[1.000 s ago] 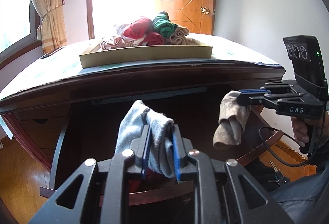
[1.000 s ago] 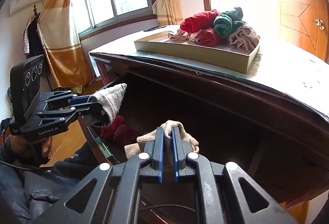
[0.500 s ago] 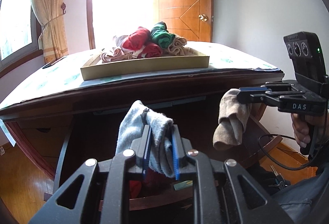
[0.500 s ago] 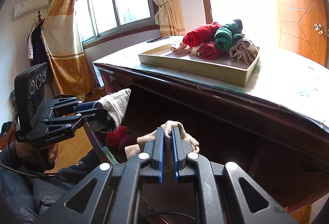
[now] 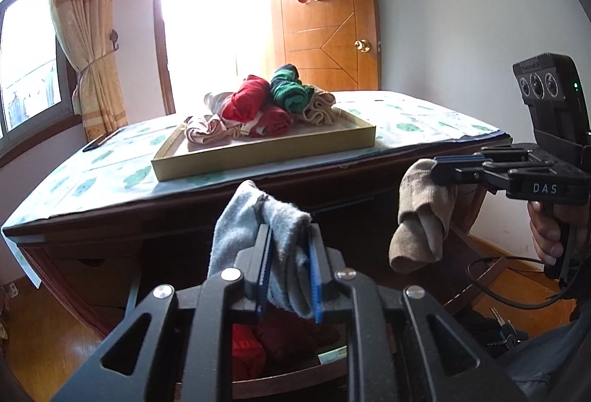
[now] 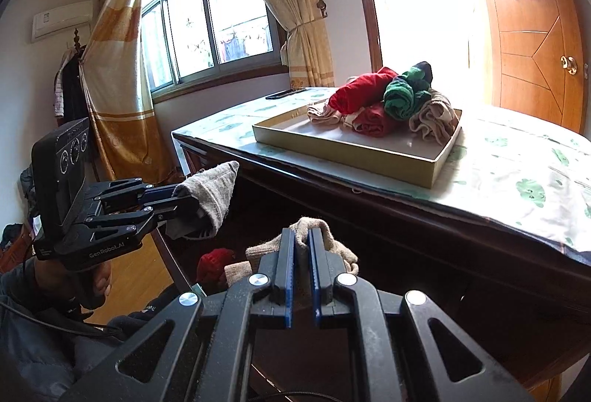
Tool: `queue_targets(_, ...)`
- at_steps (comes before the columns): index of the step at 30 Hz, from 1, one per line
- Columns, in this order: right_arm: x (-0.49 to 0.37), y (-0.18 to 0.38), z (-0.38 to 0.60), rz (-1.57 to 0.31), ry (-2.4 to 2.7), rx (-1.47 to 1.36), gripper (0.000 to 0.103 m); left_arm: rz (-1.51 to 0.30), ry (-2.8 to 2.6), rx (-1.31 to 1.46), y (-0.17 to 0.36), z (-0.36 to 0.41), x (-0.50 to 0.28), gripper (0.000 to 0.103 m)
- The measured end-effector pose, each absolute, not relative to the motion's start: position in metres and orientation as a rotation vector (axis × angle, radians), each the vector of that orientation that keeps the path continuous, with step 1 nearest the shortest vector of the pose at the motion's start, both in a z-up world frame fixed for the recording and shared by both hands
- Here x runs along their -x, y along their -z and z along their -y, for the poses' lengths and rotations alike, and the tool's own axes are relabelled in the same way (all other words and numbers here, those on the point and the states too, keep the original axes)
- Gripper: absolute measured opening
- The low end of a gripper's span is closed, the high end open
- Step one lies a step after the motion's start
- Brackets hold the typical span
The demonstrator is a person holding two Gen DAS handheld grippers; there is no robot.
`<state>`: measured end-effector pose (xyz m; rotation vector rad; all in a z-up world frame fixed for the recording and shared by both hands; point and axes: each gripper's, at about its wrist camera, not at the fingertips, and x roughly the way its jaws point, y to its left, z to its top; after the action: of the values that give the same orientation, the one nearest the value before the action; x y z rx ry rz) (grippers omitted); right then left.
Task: Take underwear out of drawer
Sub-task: 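Carry the grey sock with the left tool while the right tool carries the beige sock over the tray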
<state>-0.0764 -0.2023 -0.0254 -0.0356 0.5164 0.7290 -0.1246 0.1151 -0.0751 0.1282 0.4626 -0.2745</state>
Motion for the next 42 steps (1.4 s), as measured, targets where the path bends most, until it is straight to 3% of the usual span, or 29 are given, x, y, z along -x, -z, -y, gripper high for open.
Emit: queue_targets(42,0.060,-0.047,0.203,-0.346,-0.721,0.066,0.008,-0.311,0.284,-0.225,0.006,-0.087,0.092,0.016)
